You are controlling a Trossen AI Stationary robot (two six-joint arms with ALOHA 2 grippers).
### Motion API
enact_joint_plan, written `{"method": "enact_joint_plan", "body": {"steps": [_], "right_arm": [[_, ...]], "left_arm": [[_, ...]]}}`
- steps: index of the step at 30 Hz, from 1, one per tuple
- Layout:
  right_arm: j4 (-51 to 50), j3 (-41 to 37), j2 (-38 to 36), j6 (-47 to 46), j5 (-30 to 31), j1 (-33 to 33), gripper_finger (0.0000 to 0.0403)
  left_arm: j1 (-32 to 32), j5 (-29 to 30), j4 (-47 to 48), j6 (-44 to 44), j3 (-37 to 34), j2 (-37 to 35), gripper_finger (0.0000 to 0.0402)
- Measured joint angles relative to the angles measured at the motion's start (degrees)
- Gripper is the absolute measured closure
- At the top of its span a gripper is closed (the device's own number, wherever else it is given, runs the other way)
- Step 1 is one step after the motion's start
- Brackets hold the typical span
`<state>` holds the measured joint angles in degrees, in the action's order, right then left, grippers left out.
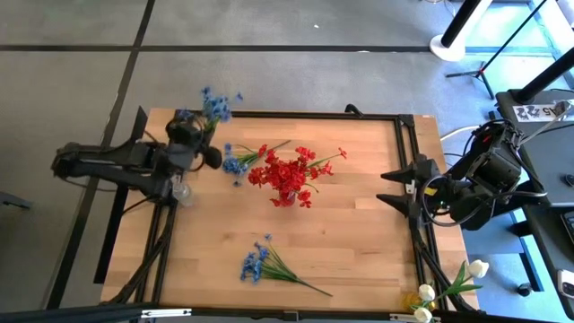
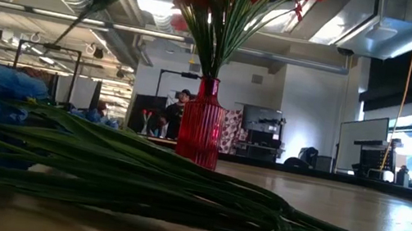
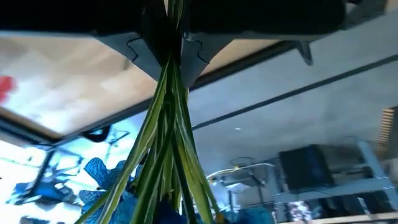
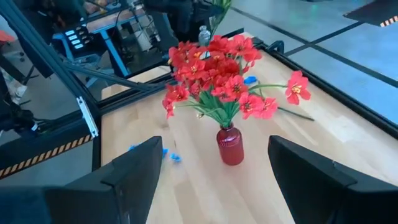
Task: Sort flowers into vase by color
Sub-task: Put the middle blue flowers into the transparent vase
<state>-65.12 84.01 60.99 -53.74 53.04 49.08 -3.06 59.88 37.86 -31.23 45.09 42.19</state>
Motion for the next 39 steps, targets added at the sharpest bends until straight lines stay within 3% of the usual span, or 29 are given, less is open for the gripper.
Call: {"method": "enact_joint_plan", "body": {"steps": [4,7,12,19,26,31,39], "right_arm": [[0.70,0.00,0.01,-0.88,-0.28,0.00,0.0110],[0.61,0.00,0.02,-4.04,-2.69,0.00,0.0110],[-0.06,0.00,0.29,-5.67,-5.08,0.00,0.0110],[-3.18,0.00,0.28,-4.50,-1.44,0.00,0.0110],[-3.41,0.00,0.11,-5.58,2.55,0.00,0.0110],[-3.46,0.01,0.11,-9.00,4.48,0.00,0.0110],[-3.63,0.02,0.11,-12.00,8.36,0.00,0.0110]], "left_arm": [[8.27,-5.89,-4.29,7.50,-0.02,-0.18,0.0392],[9.79,-11.67,-1.83,3.67,0.73,-2.79,0.0392],[4.23,-17.19,-0.32,-1.86,1.19,-9.01,0.0392],[-3.60,-21.14,3.14,2.64,1.22,-15.59,0.0392],[-4.18,-21.96,13.12,1.36,1.24,-24.18,0.0392],[-4.18,-27.74,15.99,1.30,1.24,-29.27,0.0392],[-4.18,-29.97,23.26,-0.17,1.22,-32.71,0.0392]]}}
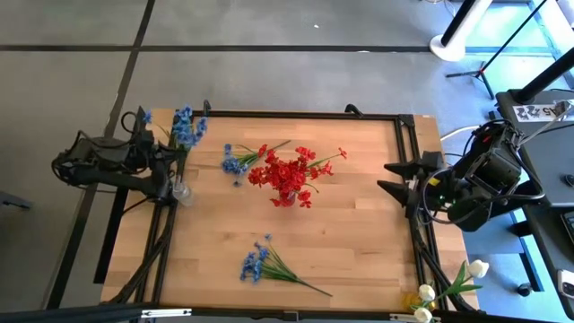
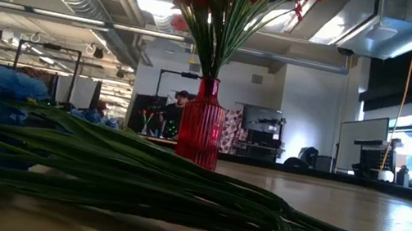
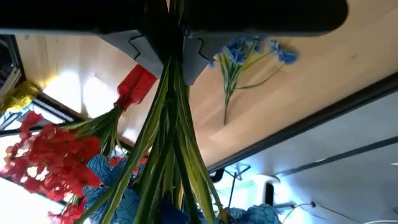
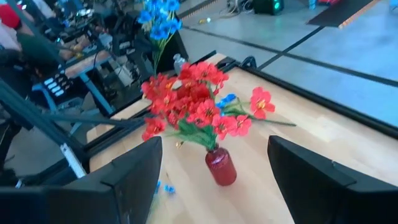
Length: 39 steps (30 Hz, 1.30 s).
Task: Sort flowers into vase by color
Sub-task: Put the middle blue flowers into the transparent vase
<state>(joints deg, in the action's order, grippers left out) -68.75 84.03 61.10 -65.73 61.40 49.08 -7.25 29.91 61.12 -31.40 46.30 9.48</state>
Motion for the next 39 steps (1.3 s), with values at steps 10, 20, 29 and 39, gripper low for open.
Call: {"method": "enact_joint_plan", "body": {"steps": [10,20,29,39], "right_arm": [[0.22,0.00,0.00,-0.38,3.64,0.00,0.0110],[-0.19,0.00,0.00,-0.62,3.74,0.00,0.0110],[-1.54,0.00,0.00,-0.46,3.76,0.00,0.0110],[-1.38,0.00,0.00,-0.46,3.19,0.00,0.0110]], "left_arm": [[0.00,0.61,1.96,-1.37,-0.24,-0.59,0.0392],[0.00,0.71,-0.49,-2.41,-1.70,-0.59,0.0392],[0.02,2.47,-1.70,-1.07,-1.68,-0.59,0.0392],[0.02,3.95,-1.04,-1.98,-1.88,-0.57,0.0392]]}}
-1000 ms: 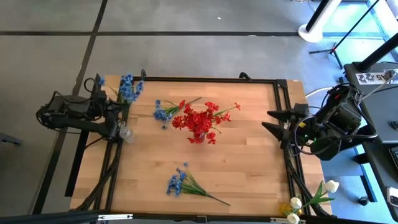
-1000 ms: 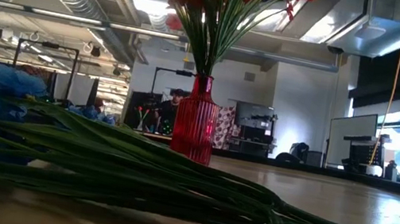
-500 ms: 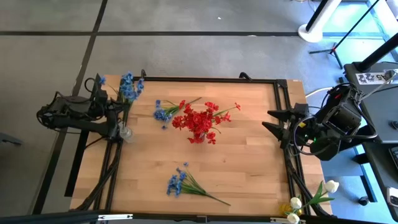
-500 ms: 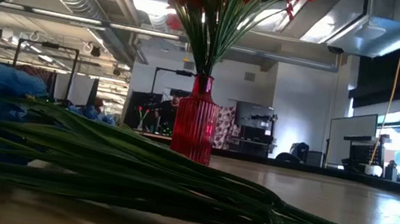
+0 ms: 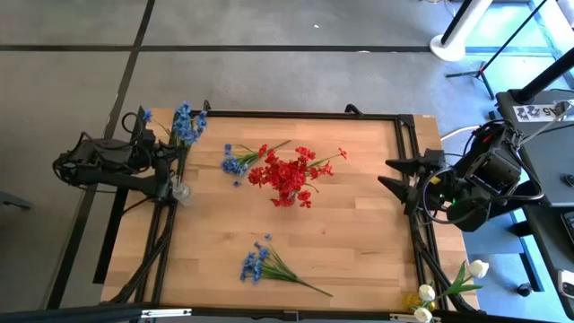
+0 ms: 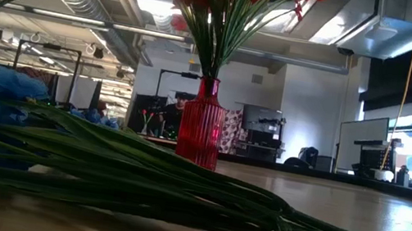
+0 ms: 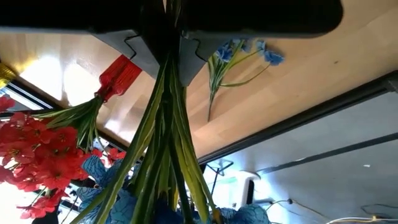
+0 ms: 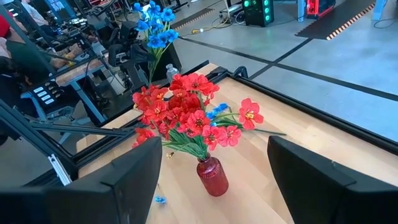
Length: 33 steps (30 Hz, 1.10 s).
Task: Sort flowers into vase by color
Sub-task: Put the middle blue flowers into the transparent vase
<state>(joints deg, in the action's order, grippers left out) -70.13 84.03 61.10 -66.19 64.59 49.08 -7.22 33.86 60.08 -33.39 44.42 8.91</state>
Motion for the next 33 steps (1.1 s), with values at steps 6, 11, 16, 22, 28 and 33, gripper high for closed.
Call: {"method": "enact_joint_plan", "body": {"steps": [6,11,16,22,28,33], "right_arm": [[0.08,0.00,0.00,-0.12,-0.71,0.00,0.0110],[0.08,0.00,0.00,-0.17,-0.71,0.00,0.0110],[-0.15,0.02,-0.15,-0.17,-0.71,0.00,0.0110],[-0.32,0.02,-0.55,-0.17,-0.66,-0.02,0.0110],[-0.83,0.02,-0.61,-0.17,-0.64,-0.02,0.0110],[-0.96,0.02,-0.61,-0.17,-0.62,-0.01,0.0110]], "left_arm": [[0.02,-0.51,0.86,-2.23,-1.40,0.01,0.0392],[0.02,-2.79,0.49,-4.04,-4.37,0.09,0.0392],[0.02,-2.94,-1.94,-3.85,-4.28,0.02,0.0392],[0.02,-3.09,-7.59,-3.14,-6.67,0.04,0.0392],[0.02,-3.11,-12.41,-2.21,-8.02,0.02,0.0392],[0.02,-4.44,-22.11,4.16,-8.00,0.02,0.0392]]}}
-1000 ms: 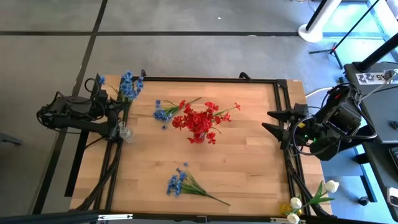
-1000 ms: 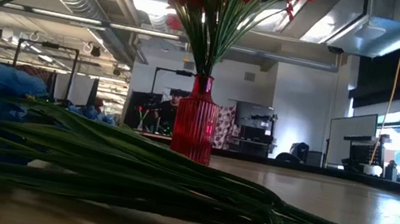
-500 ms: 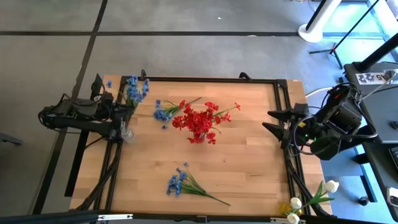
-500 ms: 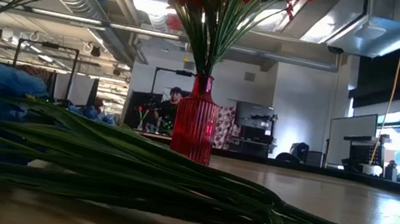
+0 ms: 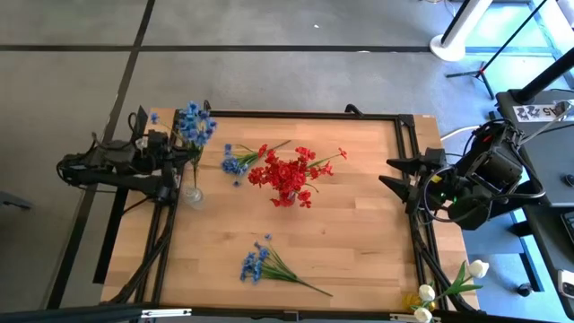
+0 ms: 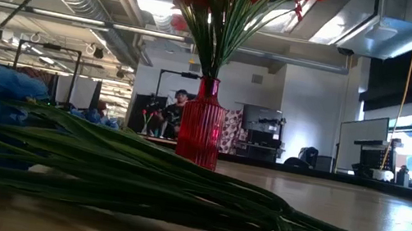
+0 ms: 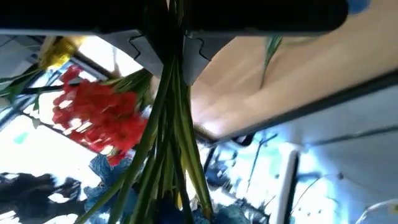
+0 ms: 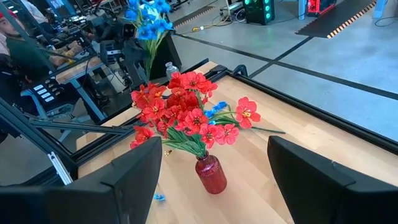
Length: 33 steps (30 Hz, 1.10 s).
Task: Sort flowers into vase by color
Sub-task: Put the middle blue flowers into the transparent vase
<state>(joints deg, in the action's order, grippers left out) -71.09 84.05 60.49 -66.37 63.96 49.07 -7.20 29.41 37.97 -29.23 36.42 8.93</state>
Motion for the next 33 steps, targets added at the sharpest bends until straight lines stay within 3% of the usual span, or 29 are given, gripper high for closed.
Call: {"method": "enact_joint_plan", "body": {"steps": [9,15,33], "right_arm": [[1.36,0.00,0.00,-1.01,-0.52,0.00,0.0110],[2.00,0.00,0.00,-2.60,-2.50,0.01,0.0110],[2.47,0.00,0.00,-2.82,-3.08,0.01,0.0110]], "left_arm": [[0.00,-0.53,-0.77,4.29,-0.39,-0.01,0.0392],[0.00,-3.02,6.69,1.40,1.82,-0.02,0.0392],[0.00,-4.60,4.86,-0.42,-1.81,-2.11,0.0392]]}}
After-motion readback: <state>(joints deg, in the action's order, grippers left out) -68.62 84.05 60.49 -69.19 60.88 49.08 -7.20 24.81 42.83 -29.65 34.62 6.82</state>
